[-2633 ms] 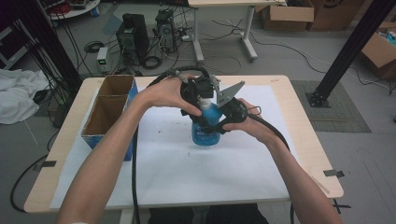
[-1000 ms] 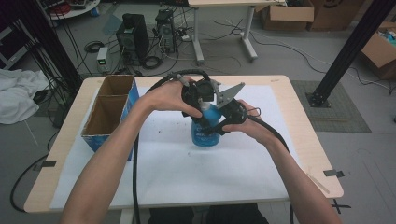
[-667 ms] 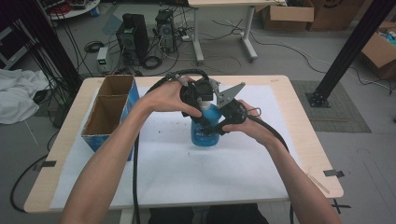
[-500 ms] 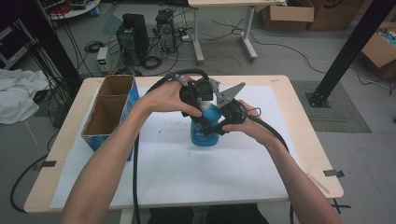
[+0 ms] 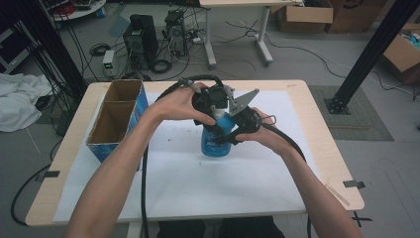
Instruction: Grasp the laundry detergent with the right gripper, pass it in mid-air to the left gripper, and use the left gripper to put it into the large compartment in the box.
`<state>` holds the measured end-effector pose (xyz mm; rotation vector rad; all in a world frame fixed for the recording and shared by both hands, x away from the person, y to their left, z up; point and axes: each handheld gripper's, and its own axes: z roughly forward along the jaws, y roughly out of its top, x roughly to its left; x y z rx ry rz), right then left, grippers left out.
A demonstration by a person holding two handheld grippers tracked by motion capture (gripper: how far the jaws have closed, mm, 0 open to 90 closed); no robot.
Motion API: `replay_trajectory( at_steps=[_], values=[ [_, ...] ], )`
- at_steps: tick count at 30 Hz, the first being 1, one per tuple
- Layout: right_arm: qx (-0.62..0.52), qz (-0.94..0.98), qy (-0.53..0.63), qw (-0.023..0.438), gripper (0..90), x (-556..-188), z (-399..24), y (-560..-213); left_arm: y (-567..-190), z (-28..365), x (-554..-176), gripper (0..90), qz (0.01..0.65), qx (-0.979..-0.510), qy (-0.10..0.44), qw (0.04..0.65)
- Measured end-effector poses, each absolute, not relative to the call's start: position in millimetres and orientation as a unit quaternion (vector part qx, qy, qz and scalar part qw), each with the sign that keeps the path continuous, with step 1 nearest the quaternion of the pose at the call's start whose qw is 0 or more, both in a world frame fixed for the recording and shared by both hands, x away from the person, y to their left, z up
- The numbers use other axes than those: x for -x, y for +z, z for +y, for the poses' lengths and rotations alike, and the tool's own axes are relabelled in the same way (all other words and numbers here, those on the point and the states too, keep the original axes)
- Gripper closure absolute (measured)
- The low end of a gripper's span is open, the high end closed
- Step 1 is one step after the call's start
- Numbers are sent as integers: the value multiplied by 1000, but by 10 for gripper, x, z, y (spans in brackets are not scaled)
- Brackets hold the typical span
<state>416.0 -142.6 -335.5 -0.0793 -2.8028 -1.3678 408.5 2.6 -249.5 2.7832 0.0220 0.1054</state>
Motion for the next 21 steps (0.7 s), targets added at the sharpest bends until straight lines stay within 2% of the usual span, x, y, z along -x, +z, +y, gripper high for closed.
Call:
replay_trajectory(
  at_steps=[9, 21],
  values=[
    [30, -895, -446, 6, 369, -4173, -1440, -3357, -2493, 26, -4091, 381, 10, -983, 34, 181],
    [34, -890, -455, 2, 332, -4172, -1462, -3376, -2498, 12, -4084, 381, 8, -983, 35, 180]
  ],
)
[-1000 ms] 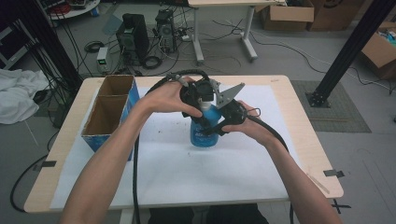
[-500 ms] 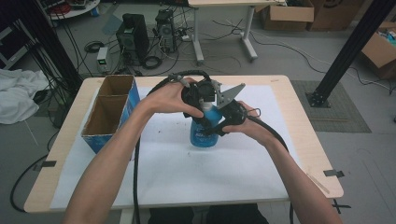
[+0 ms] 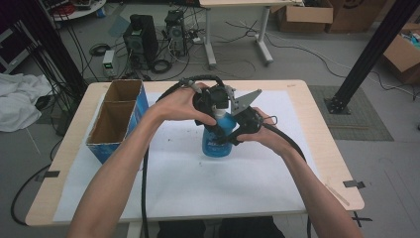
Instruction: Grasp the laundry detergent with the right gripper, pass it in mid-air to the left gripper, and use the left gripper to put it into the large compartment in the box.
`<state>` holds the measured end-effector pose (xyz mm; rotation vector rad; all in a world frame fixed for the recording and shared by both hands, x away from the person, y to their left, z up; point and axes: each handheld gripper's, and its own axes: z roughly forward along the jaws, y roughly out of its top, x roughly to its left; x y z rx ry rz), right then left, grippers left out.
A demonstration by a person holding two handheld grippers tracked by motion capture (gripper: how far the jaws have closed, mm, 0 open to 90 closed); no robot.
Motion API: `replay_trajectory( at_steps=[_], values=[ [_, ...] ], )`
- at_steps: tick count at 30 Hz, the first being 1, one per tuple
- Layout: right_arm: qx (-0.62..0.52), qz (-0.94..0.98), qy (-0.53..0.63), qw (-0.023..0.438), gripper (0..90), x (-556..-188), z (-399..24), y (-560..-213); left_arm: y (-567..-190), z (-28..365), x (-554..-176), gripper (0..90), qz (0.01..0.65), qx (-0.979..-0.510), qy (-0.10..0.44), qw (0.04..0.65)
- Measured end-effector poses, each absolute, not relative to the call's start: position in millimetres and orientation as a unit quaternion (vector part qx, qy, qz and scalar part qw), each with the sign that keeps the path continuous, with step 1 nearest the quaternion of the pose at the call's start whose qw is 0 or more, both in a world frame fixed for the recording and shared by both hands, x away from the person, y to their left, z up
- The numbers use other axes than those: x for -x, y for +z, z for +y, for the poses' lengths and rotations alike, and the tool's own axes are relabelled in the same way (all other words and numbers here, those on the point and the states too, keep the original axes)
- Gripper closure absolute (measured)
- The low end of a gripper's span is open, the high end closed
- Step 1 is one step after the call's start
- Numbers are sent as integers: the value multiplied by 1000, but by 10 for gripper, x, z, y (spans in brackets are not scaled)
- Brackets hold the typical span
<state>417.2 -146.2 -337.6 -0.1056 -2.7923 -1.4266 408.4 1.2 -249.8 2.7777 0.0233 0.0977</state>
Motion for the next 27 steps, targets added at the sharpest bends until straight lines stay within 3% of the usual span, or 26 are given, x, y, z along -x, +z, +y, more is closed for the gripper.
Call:
replay_trajectory(
  at_steps=[19, 27],
  values=[
    [53, -899, -435, -3, 149, -4156, -1541, -3365, -2461, 72, -4084, 381, 29, -982, 32, 184],
    [58, -916, -397, -8, 149, -4137, -1644, -3280, -2396, 142, -4079, 381, 53, -980, 34, 188]
  ],
)
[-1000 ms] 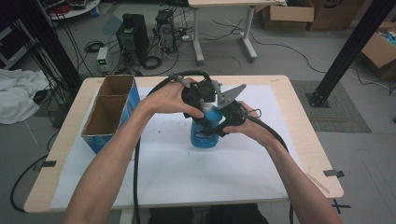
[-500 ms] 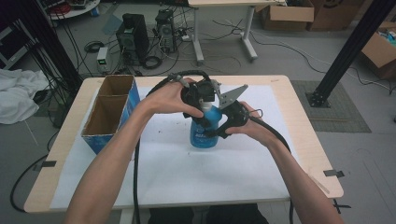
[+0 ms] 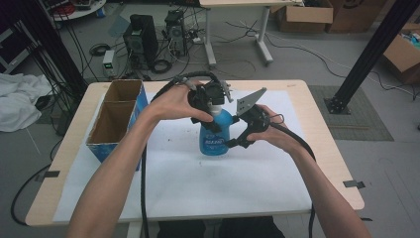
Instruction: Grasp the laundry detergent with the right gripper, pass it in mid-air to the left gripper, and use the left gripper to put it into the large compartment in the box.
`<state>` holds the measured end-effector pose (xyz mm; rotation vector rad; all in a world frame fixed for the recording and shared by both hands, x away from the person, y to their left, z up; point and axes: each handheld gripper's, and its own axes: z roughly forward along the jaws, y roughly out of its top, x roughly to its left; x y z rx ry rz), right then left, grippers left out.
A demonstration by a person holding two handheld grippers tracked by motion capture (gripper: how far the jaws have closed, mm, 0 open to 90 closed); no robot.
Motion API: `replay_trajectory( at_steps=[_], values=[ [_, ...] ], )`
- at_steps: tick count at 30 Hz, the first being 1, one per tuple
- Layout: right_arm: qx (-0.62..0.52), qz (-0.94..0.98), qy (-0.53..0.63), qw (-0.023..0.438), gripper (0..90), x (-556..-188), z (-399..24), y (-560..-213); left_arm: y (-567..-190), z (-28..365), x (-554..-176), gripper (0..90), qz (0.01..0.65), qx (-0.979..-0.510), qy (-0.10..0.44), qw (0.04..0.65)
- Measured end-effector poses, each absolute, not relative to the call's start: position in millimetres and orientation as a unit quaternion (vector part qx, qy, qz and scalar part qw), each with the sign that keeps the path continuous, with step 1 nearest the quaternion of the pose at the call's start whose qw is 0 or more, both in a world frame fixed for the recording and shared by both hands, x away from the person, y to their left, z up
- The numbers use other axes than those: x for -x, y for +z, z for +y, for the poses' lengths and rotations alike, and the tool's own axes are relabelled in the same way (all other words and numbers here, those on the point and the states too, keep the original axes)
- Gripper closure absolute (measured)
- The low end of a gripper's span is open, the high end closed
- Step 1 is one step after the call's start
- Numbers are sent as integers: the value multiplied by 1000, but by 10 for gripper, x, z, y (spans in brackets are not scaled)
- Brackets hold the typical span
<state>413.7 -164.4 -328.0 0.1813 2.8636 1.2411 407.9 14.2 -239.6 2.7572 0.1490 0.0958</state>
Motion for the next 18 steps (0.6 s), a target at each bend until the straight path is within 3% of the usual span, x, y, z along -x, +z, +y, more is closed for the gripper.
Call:
replay_trajectory(
  at_steps=[18],
  values=[
    [-96, 959, 261, 56, 153, -4162, -1944, -3076, -2055, 460, -4119, 381, 160, -974, 46, 153]
  ],
)
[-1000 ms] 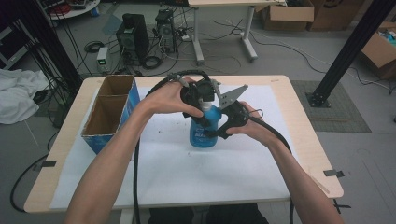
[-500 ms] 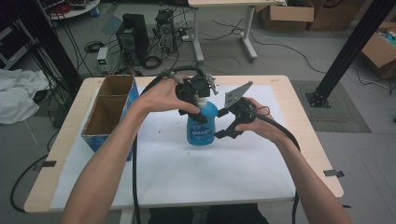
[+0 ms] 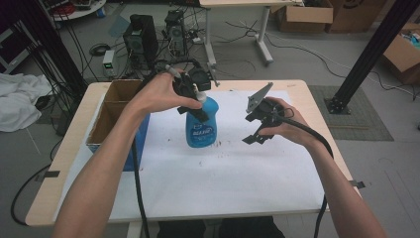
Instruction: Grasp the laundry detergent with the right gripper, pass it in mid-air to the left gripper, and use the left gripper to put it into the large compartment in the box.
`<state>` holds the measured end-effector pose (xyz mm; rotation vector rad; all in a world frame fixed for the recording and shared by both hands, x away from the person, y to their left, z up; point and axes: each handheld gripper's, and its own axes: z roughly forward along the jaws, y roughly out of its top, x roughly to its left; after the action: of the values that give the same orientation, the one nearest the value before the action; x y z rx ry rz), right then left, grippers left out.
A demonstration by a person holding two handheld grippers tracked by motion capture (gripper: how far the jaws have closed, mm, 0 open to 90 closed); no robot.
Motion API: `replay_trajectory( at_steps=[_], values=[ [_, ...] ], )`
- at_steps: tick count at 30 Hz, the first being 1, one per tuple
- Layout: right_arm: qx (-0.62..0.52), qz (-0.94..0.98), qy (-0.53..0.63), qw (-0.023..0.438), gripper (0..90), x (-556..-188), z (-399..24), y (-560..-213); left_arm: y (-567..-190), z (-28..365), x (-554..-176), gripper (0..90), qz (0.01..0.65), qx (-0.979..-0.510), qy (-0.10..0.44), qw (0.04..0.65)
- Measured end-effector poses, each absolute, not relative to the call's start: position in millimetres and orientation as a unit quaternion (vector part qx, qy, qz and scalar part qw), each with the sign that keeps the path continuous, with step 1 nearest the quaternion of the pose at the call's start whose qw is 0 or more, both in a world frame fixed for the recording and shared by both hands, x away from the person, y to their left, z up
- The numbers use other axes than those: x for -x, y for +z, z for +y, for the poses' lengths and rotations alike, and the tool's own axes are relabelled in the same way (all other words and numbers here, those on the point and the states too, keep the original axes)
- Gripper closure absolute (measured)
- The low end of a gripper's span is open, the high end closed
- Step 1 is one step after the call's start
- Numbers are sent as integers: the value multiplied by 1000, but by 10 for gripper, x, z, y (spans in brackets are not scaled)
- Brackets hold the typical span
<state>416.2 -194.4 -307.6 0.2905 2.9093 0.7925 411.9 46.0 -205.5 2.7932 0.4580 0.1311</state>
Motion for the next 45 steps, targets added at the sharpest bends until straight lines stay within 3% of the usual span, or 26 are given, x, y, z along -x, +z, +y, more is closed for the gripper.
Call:
replay_trajectory(
  at_steps=[13, 26, 45],
  values=[
    [-114, 969, 211, 63, 161, -4189, -2062, -3078, -1589, 759, -4175, 382, 265, -953, 64, 134],
    [-135, 970, 194, 65, 164, -4217, -2154, -3122, -1215, 1226, -4233, 382, 404, -901, 85, 129],
    [-139, 970, 190, 65, 166, -4225, -2164, -3109, -1048, 2027, -4156, 382, 555, -816, 111, 115]
  ],
)
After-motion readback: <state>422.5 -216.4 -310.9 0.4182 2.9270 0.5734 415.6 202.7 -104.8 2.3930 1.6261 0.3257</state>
